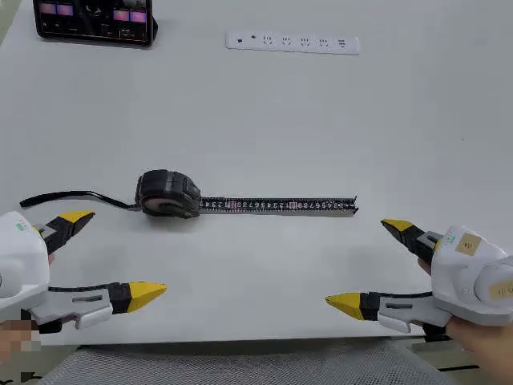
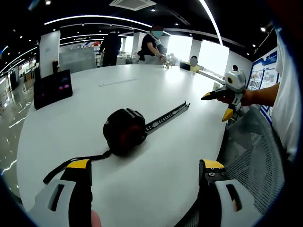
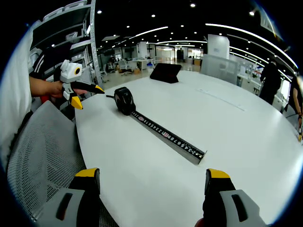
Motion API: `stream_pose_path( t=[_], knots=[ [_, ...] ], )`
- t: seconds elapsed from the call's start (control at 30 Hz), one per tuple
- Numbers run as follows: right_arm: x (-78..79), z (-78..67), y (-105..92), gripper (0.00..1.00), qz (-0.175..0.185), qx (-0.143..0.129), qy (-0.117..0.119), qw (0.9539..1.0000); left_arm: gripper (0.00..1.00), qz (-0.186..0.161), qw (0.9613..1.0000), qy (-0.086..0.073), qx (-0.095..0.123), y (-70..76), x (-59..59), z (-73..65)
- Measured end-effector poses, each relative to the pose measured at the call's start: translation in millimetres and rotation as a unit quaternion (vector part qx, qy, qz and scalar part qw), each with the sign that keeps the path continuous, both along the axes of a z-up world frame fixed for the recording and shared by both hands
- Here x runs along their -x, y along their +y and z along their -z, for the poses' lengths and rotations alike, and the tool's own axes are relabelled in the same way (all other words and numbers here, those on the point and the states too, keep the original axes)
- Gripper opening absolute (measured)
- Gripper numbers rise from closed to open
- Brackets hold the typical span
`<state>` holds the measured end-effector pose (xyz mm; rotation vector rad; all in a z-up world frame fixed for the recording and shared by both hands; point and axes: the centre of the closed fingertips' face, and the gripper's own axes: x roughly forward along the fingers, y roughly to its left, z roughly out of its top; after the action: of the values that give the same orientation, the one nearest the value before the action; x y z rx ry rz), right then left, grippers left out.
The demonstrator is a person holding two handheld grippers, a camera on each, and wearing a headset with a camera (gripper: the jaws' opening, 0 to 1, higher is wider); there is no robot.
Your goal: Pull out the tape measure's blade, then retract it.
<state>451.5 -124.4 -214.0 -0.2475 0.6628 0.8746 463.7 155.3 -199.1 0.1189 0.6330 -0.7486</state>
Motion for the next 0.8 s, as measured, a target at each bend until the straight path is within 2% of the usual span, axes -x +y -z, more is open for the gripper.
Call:
stream_pose_path(
  t=[0.37,0.8],
  knots=[
    [-4.1,-0.5,-3.7,0.91,0.003,0.001,-0.002,1.0000,0.91,-0.004,0.9999,-0.007,0.011,-9.9,-15.9,-4.4],
    [-10.4,-2.3,-6.3,0.90,0.003,0.003,-0.007,1.0000,0.91,-0.016,0.9994,-0.001,0.029,-20.9,-25.3,-1.2]
  ],
)
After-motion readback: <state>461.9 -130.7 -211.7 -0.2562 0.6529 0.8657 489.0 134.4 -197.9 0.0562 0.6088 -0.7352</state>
